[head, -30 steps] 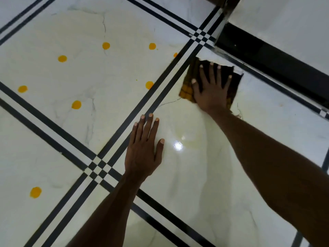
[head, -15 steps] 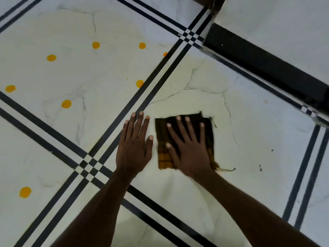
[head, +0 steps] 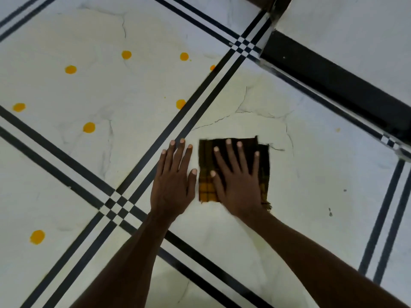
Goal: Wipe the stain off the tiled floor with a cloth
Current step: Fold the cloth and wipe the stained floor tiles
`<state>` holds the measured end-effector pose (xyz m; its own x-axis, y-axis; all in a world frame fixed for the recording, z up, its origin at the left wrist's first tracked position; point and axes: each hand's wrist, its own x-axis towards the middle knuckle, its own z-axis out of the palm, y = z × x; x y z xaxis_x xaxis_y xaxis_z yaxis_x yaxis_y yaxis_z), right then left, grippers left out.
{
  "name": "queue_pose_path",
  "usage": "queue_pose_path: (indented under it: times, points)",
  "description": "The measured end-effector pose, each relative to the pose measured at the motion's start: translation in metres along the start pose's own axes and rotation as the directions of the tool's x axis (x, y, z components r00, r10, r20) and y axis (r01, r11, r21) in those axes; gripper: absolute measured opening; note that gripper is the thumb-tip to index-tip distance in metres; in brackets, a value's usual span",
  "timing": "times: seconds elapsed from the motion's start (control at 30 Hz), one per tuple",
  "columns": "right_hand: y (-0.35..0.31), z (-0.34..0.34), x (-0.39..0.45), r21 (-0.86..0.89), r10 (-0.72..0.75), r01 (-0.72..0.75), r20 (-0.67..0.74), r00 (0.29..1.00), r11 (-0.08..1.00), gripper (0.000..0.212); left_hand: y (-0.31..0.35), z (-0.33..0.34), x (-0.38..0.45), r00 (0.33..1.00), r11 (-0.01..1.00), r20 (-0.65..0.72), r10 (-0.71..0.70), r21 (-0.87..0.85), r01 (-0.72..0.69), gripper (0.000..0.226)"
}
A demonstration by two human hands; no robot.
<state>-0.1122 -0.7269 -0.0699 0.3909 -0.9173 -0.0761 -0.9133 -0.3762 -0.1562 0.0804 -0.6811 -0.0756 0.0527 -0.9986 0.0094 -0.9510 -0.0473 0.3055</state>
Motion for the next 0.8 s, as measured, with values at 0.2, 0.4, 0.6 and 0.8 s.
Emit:
queue_pose_path:
  times: [0.2, 0.4, 0.6, 0.8]
  points:
    - [0.04, -0.012, 0.134, 0.013, -0.136, 0.136, -0.016, 0.991, 0.991, 0.065, -0.002, 0.002, 0.0, 1.0, 1.0, -0.013, 0.005, 0.011, -0.005, 0.063]
    - [0.002, -0.011, 0.19, 0.018, -0.023, 0.023, -0.051, 0.998, 1.0, 0.064, -0.002, 0.003, 0.0, 0.999, 1.0, -0.032, 0.004, -0.018, -0.005, 0.062]
    - [0.034, -0.012, 0.122, -0.022, -0.529, 0.532, 0.081, 0.845, 0.847, 0.058, -0.006, -0.001, 0.003, 0.99, 0.957, -0.113, -0.087, -0.284, 0.052, 0.058]
    - [0.081, -0.031, 0.2, 0.052, -0.104, 0.103, 0.014, 0.995, 0.993, 0.064, -0.062, -0.024, 0.061, 0.98, 0.987, -0.136, -0.144, -0.086, 0.133, 0.059]
